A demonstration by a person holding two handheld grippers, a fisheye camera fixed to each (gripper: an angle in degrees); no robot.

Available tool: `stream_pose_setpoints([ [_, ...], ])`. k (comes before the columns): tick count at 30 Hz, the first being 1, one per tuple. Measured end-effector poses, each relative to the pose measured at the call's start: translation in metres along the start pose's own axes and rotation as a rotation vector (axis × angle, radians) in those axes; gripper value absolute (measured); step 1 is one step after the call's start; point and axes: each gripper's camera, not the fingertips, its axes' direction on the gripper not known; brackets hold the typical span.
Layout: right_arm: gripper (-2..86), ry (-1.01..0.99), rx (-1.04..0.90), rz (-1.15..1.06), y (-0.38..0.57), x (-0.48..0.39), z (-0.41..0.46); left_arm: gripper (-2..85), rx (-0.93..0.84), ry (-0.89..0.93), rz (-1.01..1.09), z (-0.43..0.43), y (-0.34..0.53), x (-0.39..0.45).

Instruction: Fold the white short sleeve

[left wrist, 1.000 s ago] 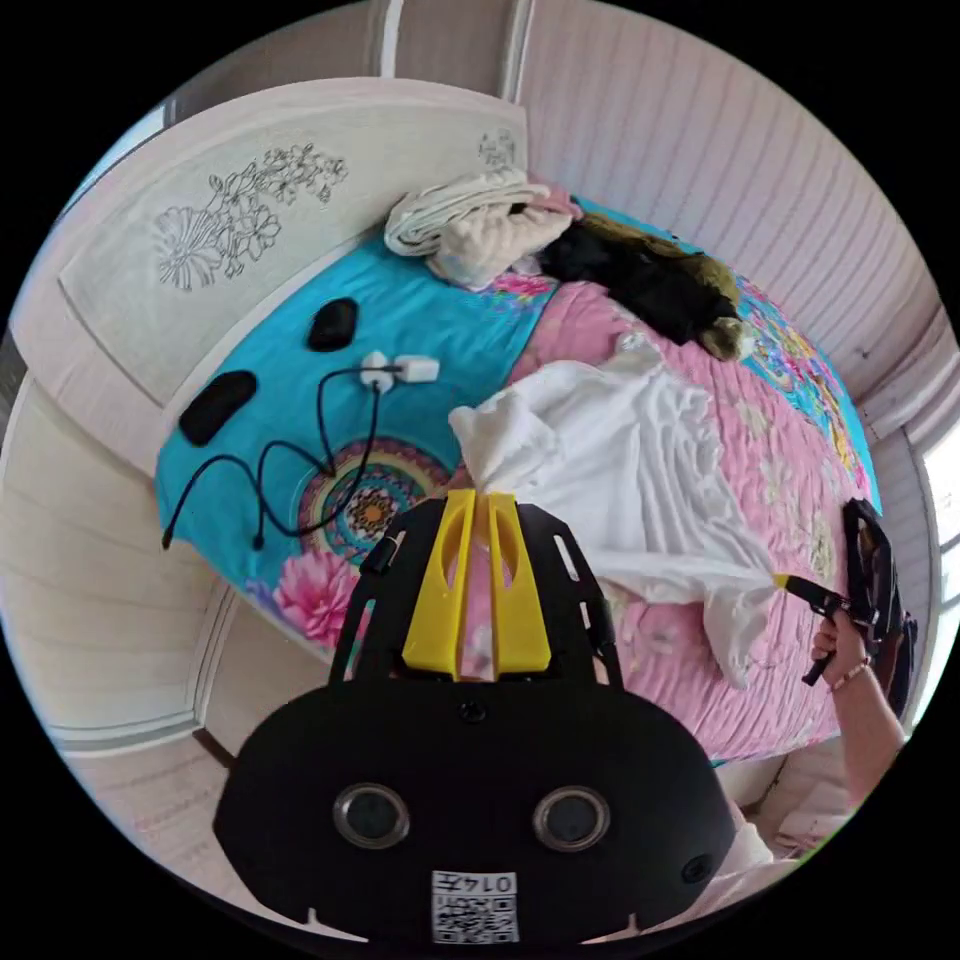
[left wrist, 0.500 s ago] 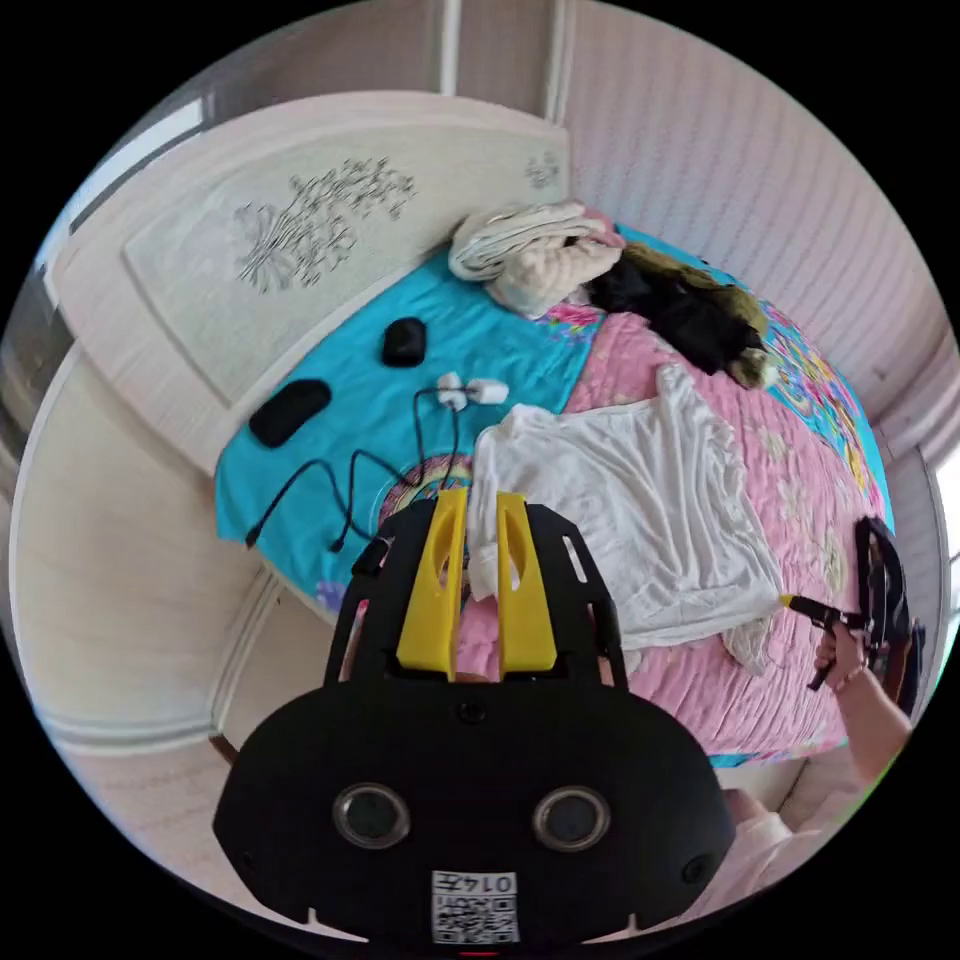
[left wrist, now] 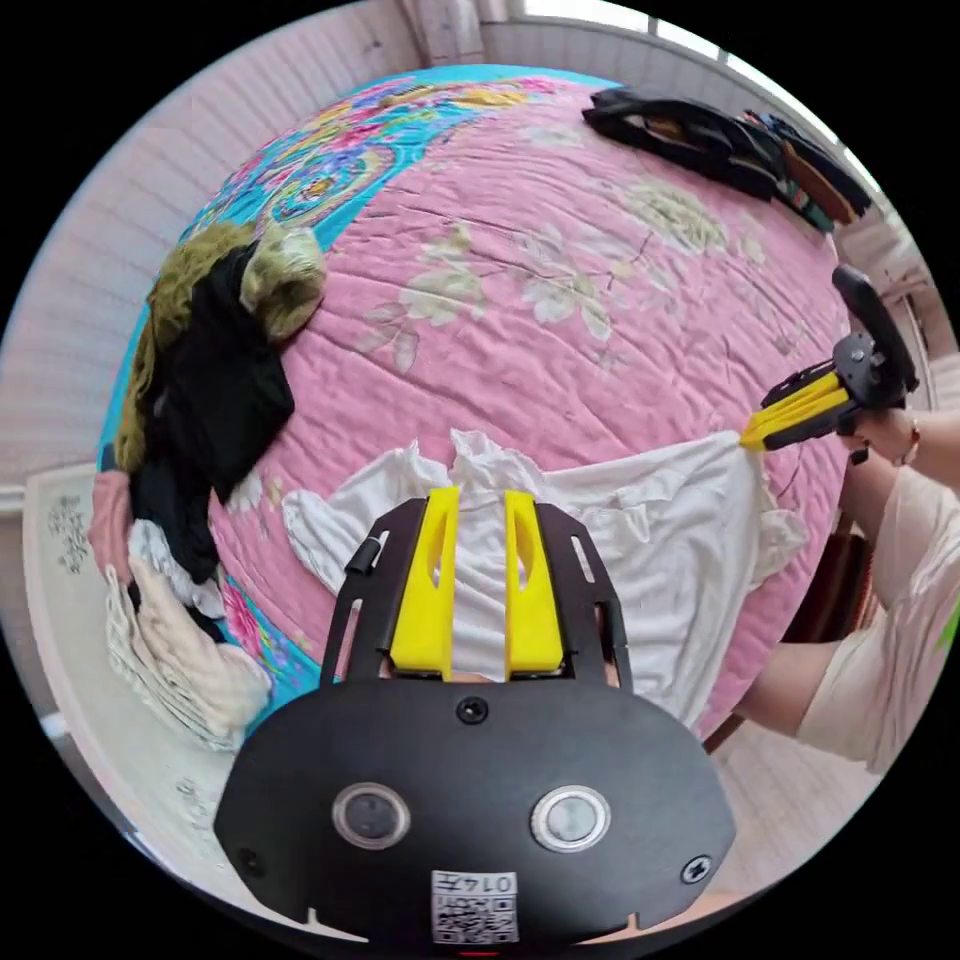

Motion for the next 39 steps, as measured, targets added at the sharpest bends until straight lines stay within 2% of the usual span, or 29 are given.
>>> stream_pose_setpoints([
  [4, 0.6, 0.057, 0.028, -0.045, 0.002, -0.006, -0.009, 8.7, -0.020, 0.050, 0.139, -0.003, -0.056, -0.009],
  [6, 1.2, 0.153, 0.115, -0.117, 0.002, -0.022, -0.023, 8.7, -0.052, 0.031, 0.175, -0.003, -0.075, -0.013],
  [8, 2.3, 0.153, 0.142, -0.208, -0.003, -0.040, -0.026, 9.0, -0.114, -0.001, 0.197, 0.001, -0.097, -0.021],
  [13, 9.2, 0.143, 0.115, -0.342, -0.031, -0.086, 0.003, 9.0, -0.147, 0.021, 0.164, 0.000, -0.132, -0.037],
  [15, 10.6, 0.185, 0.049, -0.388, -0.044, -0.101, 0.028, 8.6, -0.164, 0.015, 0.167, 0.001, -0.145, -0.039],
  [19, 6.4, 0.316, 0.011, -0.389, -0.057, -0.103, 0.050, 2.9, -0.156, 0.019, 0.169, -0.007, -0.169, -0.044],
  [21, 2.7, 0.198, 0.047, -0.340, -0.057, -0.089, 0.031, 1.8, -0.137, -0.002, 0.171, -0.017, -0.174, -0.046],
  [23, 1.8, 0.153, 0.068, -0.305, -0.052, -0.077, 0.014, 1.0, -0.089, -0.025, 0.158, -0.037, -0.176, -0.049],
  [29, 0.9, -0.172, 0.157, -0.179, -0.021, -0.039, -0.046, 0.3, 0.060, -0.099, 0.110, -0.107, -0.181, -0.062],
  [33, 0.7, -0.207, 0.246, -0.110, 0.002, -0.023, -0.084, 0.1, 0.164, -0.161, 0.123, -0.149, -0.200, -0.062],
  [39, 0.7, -0.211, 0.347, 0.006, 0.025, 0.017, -0.143, 0.1, 0.230, -0.188, 0.224, -0.185, -0.290, -0.046],
])
